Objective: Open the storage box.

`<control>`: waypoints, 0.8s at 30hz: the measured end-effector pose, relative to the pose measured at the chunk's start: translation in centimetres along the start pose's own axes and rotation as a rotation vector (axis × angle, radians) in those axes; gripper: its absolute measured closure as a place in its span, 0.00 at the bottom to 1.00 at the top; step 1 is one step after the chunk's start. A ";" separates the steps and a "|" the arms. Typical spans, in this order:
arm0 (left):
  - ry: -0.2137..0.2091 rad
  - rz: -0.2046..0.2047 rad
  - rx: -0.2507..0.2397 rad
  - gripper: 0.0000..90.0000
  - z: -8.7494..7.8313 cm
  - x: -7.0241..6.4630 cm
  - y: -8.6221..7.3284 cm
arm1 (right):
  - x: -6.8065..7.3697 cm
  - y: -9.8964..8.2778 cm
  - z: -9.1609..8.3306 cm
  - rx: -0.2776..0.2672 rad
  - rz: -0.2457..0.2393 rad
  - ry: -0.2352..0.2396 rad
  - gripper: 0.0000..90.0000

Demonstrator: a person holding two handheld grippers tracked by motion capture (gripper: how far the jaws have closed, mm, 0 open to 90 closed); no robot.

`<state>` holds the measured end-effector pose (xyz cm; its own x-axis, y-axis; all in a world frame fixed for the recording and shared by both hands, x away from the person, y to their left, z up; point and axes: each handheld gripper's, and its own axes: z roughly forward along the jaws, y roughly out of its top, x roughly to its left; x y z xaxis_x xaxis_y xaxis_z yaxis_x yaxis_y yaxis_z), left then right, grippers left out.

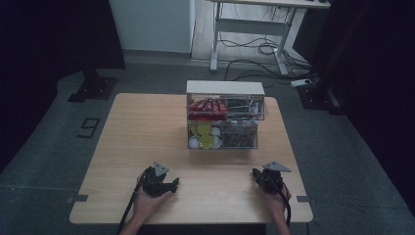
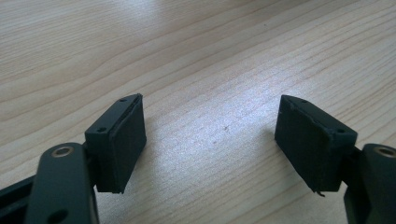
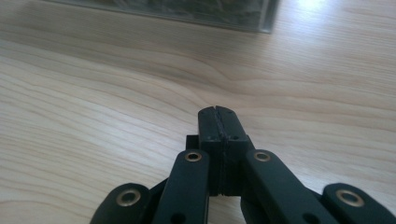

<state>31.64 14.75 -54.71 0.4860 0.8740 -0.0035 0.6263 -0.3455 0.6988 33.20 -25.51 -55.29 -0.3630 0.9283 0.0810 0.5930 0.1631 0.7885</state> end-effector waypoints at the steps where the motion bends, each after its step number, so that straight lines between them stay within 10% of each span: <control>1: 0.000 0.001 0.000 0.27 0.0 0.0 0.0 | 0.3 0.1 0.0 -0.006 -0.001 0.017 0.99; 24: 0.002 -0.001 0.000 0.27 0.1 0.0 0.1 | 2.5 3.3 0.2 -0.124 0.020 0.075 0.99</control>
<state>31.77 14.68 -54.71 0.4846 0.8747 -0.0029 0.6266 -0.3449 0.6989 34.38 -22.55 -52.62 -0.4079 0.9024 0.1389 0.5090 0.0984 0.8551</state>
